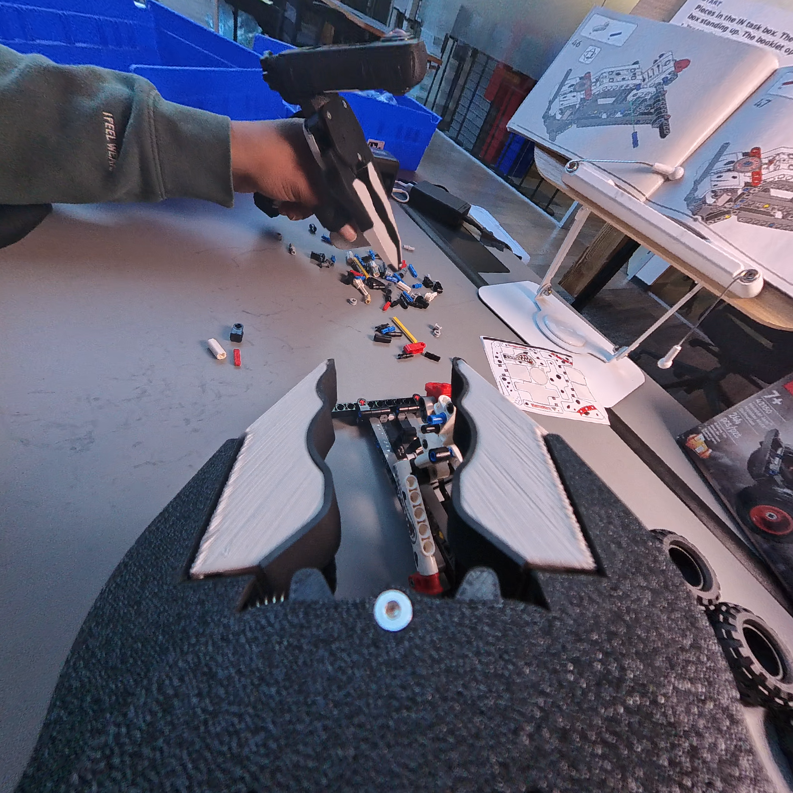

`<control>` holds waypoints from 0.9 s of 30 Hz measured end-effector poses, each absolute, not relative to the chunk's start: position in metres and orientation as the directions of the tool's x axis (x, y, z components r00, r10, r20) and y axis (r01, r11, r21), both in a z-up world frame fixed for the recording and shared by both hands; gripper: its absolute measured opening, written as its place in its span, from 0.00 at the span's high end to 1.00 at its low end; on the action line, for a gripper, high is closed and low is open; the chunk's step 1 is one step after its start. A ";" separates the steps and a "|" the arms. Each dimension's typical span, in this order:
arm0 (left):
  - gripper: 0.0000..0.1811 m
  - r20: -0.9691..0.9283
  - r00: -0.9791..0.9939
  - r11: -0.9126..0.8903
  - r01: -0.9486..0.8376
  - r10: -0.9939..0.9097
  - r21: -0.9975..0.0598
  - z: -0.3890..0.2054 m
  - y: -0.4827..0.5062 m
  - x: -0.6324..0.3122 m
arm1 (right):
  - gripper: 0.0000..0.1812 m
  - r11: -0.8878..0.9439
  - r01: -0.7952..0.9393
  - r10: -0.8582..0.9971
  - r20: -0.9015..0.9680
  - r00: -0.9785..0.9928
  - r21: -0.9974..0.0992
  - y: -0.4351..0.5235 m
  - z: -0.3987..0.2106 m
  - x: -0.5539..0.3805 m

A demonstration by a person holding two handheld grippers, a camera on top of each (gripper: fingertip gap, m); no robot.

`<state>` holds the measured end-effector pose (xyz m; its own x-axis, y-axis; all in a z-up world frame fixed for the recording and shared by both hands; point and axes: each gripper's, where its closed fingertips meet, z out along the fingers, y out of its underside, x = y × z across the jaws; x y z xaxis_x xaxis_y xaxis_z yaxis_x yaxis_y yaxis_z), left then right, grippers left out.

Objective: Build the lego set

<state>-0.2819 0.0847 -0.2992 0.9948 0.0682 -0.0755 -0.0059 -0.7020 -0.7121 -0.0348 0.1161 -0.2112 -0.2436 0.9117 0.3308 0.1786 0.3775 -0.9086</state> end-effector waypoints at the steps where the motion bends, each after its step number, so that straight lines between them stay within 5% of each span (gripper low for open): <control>1: 0.93 -0.071 0.995 -0.695 -0.002 0.070 -0.719 -0.297 0.085 -0.282 | 0.71 0.377 0.178 0.912 0.331 -0.243 -0.909 0.116 -0.211 -0.035; 11: 0.86 0.035 0.994 -0.633 -0.040 -0.105 -0.773 -0.283 0.075 -0.225 | 0.71 0.377 0.176 0.912 0.331 -0.242 -0.909 0.117 -0.211 -0.034; 27: 0.84 0.004 0.995 -0.611 -0.057 -0.098 -0.790 -0.291 0.015 -0.144 | 0.72 0.387 0.172 0.908 0.342 -0.242 -0.906 0.115 -0.210 -0.033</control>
